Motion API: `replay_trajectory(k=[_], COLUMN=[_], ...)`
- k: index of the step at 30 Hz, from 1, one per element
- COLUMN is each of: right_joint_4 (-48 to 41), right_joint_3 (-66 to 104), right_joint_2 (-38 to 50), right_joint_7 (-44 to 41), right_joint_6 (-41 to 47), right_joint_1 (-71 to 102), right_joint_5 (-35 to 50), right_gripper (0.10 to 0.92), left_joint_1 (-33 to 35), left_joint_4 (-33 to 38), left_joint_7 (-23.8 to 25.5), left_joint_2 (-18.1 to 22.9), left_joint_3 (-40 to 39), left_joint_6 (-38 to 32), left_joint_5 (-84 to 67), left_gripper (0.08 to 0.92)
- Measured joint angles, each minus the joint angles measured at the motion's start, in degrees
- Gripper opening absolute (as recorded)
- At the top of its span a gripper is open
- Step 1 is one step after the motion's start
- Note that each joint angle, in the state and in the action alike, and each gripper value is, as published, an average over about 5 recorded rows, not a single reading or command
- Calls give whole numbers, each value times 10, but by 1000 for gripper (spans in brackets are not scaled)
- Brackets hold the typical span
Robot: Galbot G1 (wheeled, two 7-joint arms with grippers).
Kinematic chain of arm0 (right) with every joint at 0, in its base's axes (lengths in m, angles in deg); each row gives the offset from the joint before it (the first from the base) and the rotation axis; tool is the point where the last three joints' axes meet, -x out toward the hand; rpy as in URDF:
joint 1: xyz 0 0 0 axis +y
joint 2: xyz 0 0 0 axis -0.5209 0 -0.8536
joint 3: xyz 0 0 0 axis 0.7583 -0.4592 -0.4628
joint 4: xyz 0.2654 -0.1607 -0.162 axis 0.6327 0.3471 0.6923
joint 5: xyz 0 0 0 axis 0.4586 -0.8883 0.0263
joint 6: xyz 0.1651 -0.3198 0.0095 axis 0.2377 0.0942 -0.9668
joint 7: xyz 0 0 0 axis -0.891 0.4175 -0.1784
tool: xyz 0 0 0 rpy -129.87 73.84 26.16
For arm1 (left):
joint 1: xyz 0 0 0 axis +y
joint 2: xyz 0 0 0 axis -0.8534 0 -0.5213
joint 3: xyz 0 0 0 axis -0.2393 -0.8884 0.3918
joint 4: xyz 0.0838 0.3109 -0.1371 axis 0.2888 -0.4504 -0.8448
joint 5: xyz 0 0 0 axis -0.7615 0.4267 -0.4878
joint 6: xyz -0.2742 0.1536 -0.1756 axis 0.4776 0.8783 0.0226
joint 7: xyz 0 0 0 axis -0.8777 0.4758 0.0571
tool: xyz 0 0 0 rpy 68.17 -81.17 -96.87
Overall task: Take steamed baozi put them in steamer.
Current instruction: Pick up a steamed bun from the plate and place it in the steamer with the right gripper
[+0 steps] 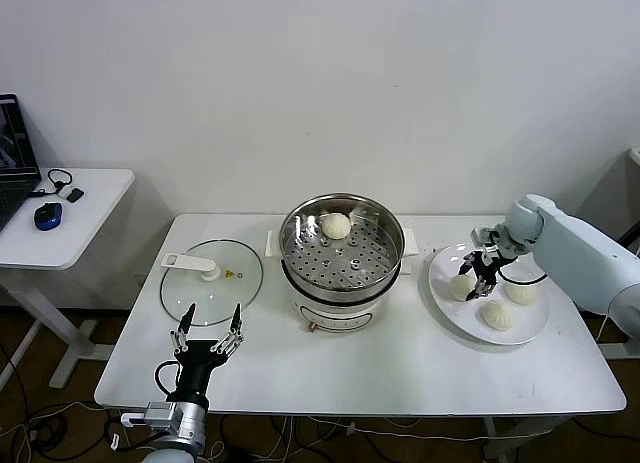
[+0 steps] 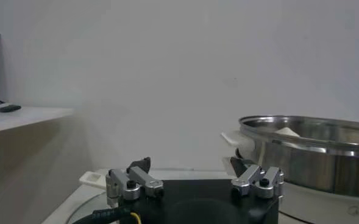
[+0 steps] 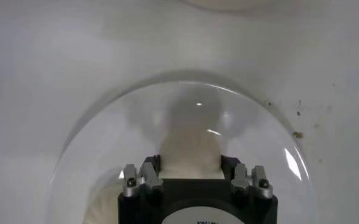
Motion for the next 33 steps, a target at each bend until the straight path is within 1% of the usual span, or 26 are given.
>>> replay_trajectory(k=[9, 19, 26, 33], right_joint_4=[56, 132, 169, 180], right_joint_3=[-67, -181, -249, -285], right_joint_2=[33, 55, 39, -6], right_joint_7=[-5, -6, -3, 8], right_joint_6=[18, 50, 80, 111], right_joint_1=[-79, -217, -305, -352], right_joint_5=[57, 154, 230, 293], right_gripper=[673, 670, 670, 670], left_joint_1=[1, 2, 1, -2], left_joint_4=[0, 3, 6, 7], left_joint_7=[-2, -6, -9, -13], left_joint_2=[0, 0, -1, -1], left_joint_3=[-5, -14, -21, -30], left_joint_6=[-2, -3, -3, -4], left_joint_5=[6, 11, 15, 20], left_gripper=[823, 823, 823, 823])
